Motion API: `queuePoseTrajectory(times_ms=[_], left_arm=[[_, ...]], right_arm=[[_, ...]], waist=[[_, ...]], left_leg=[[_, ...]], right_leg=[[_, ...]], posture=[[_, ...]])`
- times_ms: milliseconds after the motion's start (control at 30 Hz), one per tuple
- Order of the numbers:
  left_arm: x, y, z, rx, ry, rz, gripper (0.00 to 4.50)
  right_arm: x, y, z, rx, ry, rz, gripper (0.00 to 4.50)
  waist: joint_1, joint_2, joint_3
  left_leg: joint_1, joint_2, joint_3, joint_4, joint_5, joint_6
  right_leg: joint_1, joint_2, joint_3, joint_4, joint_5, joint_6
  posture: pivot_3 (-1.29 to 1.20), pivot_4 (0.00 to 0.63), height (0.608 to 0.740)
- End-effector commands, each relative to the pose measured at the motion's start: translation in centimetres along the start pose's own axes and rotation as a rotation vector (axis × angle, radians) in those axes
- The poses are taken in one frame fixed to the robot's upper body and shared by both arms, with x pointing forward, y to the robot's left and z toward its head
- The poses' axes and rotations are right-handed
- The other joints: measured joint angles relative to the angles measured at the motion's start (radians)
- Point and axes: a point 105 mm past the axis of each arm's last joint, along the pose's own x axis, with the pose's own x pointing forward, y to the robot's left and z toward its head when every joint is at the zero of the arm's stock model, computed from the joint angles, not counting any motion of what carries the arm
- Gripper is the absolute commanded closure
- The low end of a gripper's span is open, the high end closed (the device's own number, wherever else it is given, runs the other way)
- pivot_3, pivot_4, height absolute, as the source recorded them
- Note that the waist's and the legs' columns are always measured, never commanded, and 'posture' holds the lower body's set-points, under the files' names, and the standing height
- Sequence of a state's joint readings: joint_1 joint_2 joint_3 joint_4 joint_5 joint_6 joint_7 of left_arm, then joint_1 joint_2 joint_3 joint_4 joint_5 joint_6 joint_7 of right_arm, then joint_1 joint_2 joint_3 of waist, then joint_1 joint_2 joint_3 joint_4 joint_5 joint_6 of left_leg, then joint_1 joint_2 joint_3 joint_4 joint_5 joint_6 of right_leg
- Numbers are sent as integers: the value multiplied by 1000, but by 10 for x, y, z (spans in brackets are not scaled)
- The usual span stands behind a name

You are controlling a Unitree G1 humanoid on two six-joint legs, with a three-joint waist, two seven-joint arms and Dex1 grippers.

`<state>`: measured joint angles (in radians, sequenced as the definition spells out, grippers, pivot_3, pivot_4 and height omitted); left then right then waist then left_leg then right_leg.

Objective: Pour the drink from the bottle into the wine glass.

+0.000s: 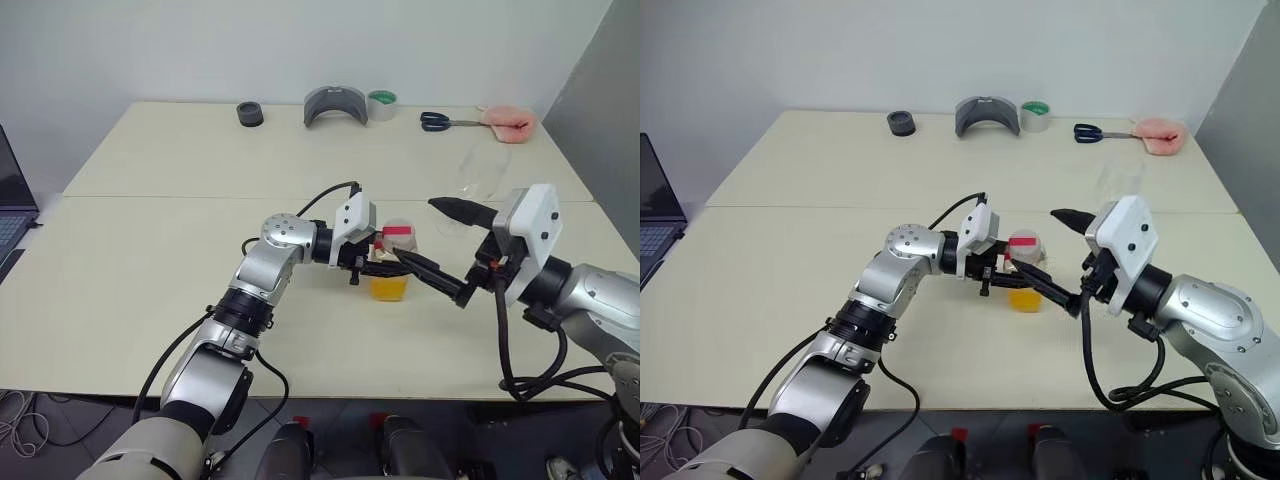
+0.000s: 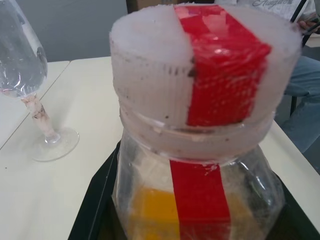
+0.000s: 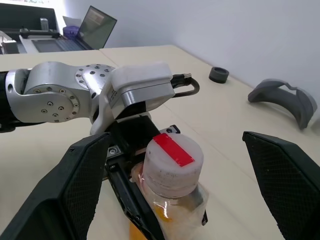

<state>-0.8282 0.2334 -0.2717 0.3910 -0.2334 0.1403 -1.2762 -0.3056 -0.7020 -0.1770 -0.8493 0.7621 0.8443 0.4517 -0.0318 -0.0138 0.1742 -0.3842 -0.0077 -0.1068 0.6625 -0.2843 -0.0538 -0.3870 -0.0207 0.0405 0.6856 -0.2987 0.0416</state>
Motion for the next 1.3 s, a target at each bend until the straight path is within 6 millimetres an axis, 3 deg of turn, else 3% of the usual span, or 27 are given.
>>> queuePoseTrajectory(times_ms=[33, 967, 1233, 1300], left_arm=[[-1, 4, 16, 66, -33, 4, 2700], [5, 1, 20, 65, -51, -7, 2700], [5, 0, 20, 67, -52, -9, 2701], [5, 0, 20, 66, -52, -8, 2701]], right_arm=[[0, 1, 16, -22, -55, -1, 0], [27, -8, -4, 4, 18, 30, 0], [28, -5, -9, -21, 37, 43, 2632], [28, -3, -9, -48, 44, 50, 2677]], waist=[[0, 0, 0], [0, 0, 0], [0, 0, 0], [0, 0, 0]], left_leg=[[0, 0, 0, 0, 0, 0], [0, 0, 0, 0, 0, 0], [0, 0, 0, 0, 0, 0], [0, 0, 0, 0, 0, 0]], right_leg=[[0, 0, 0, 0, 0, 0], [0, 0, 0, -1, 0, 0], [0, 0, 0, 0, 0, 0], [0, 0, 0, -1, 0, 0]], posture=[[0, 150, 740], [0, 150, 740], [0, 150, 740], [0, 150, 740]])
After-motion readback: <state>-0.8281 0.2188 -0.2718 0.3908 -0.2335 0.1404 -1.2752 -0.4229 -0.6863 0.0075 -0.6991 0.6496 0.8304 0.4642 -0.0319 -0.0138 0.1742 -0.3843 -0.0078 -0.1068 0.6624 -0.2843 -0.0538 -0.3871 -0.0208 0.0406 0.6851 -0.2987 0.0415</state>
